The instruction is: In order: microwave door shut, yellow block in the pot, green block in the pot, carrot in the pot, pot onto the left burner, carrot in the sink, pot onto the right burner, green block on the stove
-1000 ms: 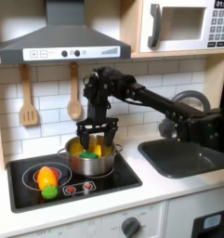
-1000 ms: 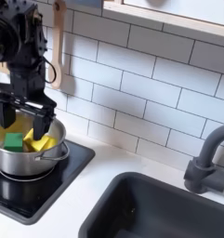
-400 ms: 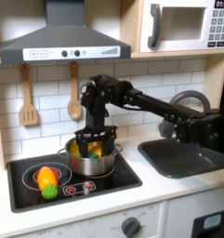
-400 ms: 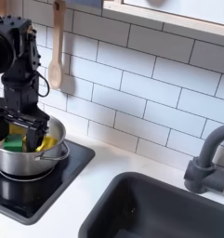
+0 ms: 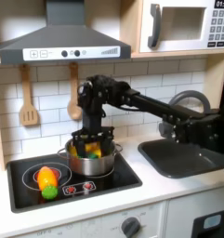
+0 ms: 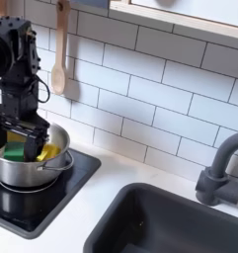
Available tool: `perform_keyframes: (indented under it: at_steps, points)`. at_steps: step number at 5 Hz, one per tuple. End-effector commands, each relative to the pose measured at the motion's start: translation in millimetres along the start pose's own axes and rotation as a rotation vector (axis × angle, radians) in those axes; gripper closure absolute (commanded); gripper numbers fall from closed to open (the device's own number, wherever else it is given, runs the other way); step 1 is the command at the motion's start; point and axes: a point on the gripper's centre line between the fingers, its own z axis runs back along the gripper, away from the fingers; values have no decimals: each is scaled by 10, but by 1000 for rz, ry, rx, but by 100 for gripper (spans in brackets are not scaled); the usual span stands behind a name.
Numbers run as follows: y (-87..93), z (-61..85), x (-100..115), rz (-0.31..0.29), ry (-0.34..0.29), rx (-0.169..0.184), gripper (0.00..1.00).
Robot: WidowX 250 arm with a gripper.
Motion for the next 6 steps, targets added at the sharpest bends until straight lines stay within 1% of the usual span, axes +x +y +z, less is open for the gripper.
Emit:
perform_keyframes:
  at_steps: [1, 2, 3, 4, 6]
  points:
    - [52, -7, -43, 8, 13, 4, 0]
    - [112, 8, -30, 8, 10, 11, 0]
    - [210, -2, -90, 23, 26, 17, 0]
    - [293, 21, -100, 39, 17, 26, 0]
    - [380, 26, -119, 47, 16, 28, 0]
